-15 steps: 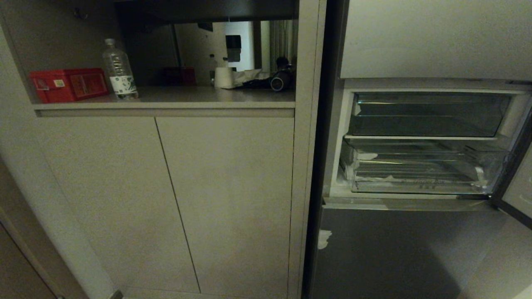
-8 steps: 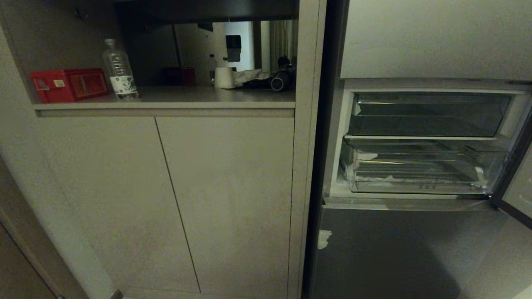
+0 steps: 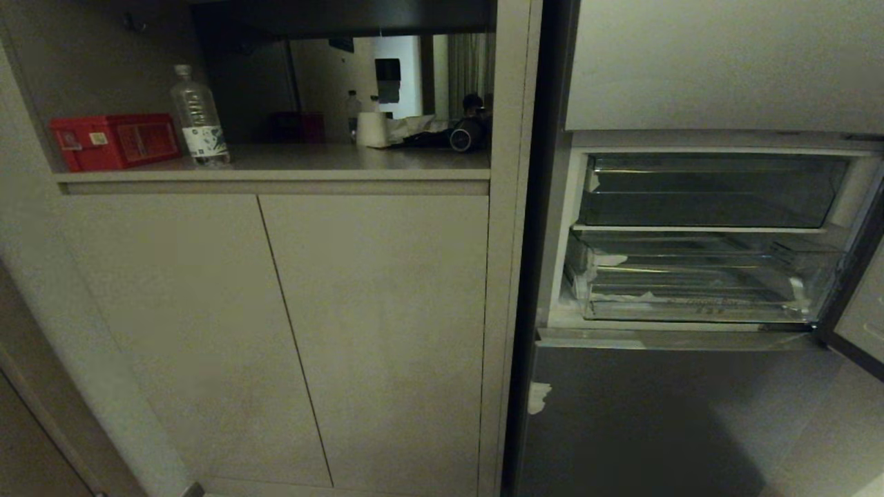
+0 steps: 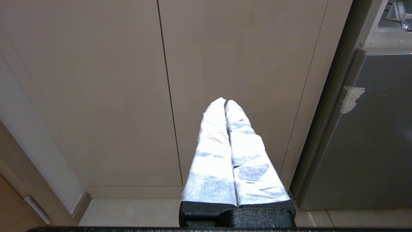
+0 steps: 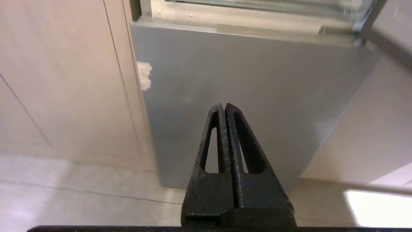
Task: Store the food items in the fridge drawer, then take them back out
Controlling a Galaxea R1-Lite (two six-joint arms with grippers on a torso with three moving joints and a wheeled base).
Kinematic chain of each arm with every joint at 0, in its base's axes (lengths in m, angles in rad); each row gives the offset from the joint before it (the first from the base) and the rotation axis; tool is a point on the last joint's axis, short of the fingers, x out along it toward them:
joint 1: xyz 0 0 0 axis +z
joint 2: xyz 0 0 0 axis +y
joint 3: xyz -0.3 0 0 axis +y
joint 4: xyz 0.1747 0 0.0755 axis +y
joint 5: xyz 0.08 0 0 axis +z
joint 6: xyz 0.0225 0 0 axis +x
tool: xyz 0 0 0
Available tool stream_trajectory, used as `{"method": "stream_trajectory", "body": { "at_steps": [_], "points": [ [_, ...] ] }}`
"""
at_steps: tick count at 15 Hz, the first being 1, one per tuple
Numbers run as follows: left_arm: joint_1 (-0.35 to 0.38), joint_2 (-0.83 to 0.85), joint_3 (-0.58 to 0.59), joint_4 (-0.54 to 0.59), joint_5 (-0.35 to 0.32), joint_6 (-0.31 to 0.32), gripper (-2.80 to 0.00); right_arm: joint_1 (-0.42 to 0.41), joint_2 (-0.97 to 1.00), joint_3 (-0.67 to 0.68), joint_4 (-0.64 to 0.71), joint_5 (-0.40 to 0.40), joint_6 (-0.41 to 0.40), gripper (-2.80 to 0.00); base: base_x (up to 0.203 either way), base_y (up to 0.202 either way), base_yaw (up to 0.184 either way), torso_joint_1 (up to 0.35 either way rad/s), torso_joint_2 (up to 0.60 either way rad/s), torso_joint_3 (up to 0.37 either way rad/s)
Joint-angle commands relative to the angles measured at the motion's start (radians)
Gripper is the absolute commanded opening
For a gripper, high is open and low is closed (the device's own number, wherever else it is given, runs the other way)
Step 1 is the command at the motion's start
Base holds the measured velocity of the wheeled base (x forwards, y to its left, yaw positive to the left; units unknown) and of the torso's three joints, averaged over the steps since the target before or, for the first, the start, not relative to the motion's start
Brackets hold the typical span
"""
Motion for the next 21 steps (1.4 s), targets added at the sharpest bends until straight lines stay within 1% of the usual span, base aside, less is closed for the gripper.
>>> {"method": "stream_trajectory", "body": {
  "at_steps": [1, 4, 6, 7, 9, 13, 16, 21],
  "points": [
    [0.0, 0.002, 0.0, 0.0, 0.0, 0.0, -2.8, -0.001, 0.001, -0.002, 0.001, -0.015, 0.037, -2.8, 0.0, 0.0, 0.0, 0.0, 0.0, 0.0],
    [0.0, 0.002, 0.0, 0.0, 0.0, 0.0, -2.8, 0.0, 0.002, -0.001, 0.001, -0.016, 0.039, -2.8, 0.0, 0.0, 0.0, 0.0, 0.0, 0.0],
    [0.0, 0.002, 0.0, 0.0, 0.0, 0.0, -2.8, -0.001, 0.002, 0.001, 0.001, -0.013, 0.0, -2.8, 0.0, 0.0, 0.0, 0.0, 0.0, 0.0],
    [0.0, 0.002, 0.0, 0.0, 0.0, 0.0, -2.8, 0.0, 0.002, 0.0, 0.001, -0.016, -0.002, -2.8, 0.0, 0.0, 0.0, 0.0, 0.0, 0.0],
    [0.0, 0.002, 0.0, 0.0, 0.0, -0.001, -2.8, -0.001, 0.002, 0.0, 0.0, -0.018, 0.034, -2.8, 0.0, 0.0, 0.0, 0.0, 0.0, 0.0],
    [0.0, 0.002, 0.0, 0.0, 0.0, -0.001, -2.8, 0.0, 0.002, 0.0, 0.0, -0.019, 0.039, -2.8, 0.0, 0.0, 0.0, 0.008, -0.01, -0.006],
    [0.0, 0.002, 0.0, 0.0, 0.0, -0.001, -2.8, 0.0, 0.001, 0.0, 0.0, -0.019, 0.039, -2.8, 0.0, 0.0, 0.0, 0.146, -0.36, -0.212],
    [0.0, 0.002, 0.0, 0.0, 0.0, -0.001, -2.8, 0.0, 0.001, 0.0, 0.0, -0.019, 0.039, -2.8, 0.0, 0.0, 0.0, 0.233, -0.55, -0.319]
  ]
}}
